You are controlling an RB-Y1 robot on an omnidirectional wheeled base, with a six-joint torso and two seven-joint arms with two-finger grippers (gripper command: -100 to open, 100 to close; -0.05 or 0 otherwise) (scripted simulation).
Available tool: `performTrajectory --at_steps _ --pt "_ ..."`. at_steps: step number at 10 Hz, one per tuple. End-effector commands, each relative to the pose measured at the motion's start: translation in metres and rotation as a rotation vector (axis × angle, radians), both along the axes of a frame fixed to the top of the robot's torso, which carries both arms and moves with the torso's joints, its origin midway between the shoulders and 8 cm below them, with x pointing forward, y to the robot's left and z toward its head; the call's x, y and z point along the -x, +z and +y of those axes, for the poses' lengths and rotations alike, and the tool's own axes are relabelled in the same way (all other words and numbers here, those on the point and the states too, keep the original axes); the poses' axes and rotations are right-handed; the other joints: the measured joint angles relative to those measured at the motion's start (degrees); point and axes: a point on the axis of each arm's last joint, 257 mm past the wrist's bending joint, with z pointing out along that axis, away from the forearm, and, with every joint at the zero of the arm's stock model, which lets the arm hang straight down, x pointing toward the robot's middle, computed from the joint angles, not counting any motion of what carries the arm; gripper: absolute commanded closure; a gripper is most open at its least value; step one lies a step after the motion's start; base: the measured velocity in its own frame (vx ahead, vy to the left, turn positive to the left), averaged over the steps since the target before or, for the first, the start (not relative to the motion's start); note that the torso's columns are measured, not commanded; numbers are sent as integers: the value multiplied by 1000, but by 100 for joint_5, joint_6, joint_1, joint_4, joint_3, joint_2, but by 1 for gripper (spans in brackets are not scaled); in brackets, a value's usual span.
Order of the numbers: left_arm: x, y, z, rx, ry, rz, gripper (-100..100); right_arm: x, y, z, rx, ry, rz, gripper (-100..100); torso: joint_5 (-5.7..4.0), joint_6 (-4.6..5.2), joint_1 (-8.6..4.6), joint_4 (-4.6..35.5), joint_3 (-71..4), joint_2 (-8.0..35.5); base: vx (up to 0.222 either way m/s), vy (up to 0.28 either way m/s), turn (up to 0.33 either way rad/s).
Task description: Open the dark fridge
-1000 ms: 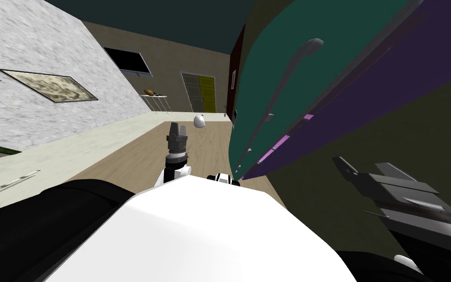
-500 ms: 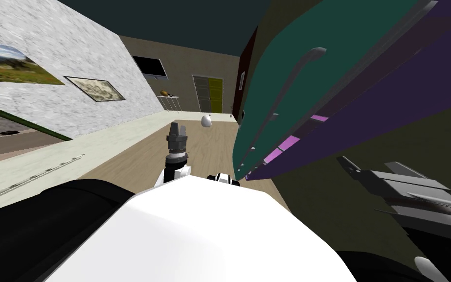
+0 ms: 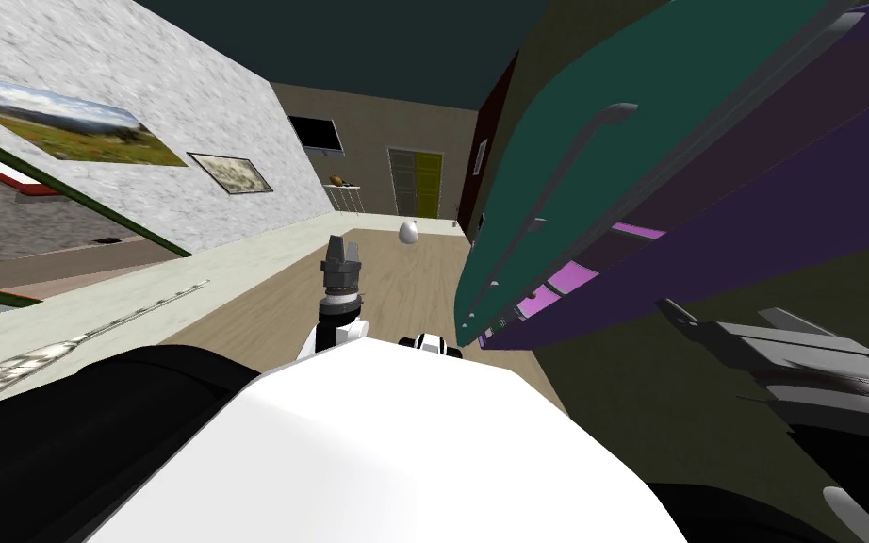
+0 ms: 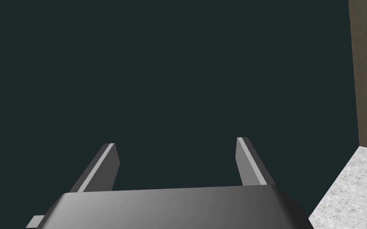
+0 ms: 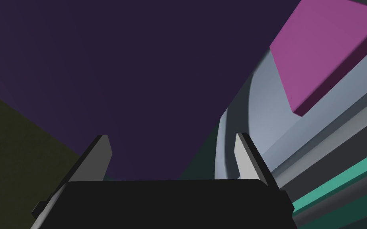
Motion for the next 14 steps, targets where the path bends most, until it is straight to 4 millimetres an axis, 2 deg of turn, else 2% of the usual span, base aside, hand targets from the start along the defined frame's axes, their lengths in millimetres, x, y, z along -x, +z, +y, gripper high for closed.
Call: performTrajectory --at_steps 1,2,6,8,14 --pt "0 0 0 0 0 0 0 -5 5 -31 54 -65 34 -100 5 -1 15 2 5 8 -97 114 229" --pt "0 0 0 0 0 0 0 -7 6 -31 59 -62 36 -100 9 3 21 3 5 8 -58 71 67" --pt "0 0 0 0 0 0 0 -15 19 -81 150 -170 84 -100 6 3 20 1 2 3 -72 104 199" --pt "0 0 0 0 0 0 0 -18 25 -93 177 -195 95 -100 4 0 10 3 7 10 -77 100 165" --pt "0 0 0 0 0 0 0 -25 56 -148 294 -333 134 -100 1 1 0 0 -1 -2 -50 93 158"
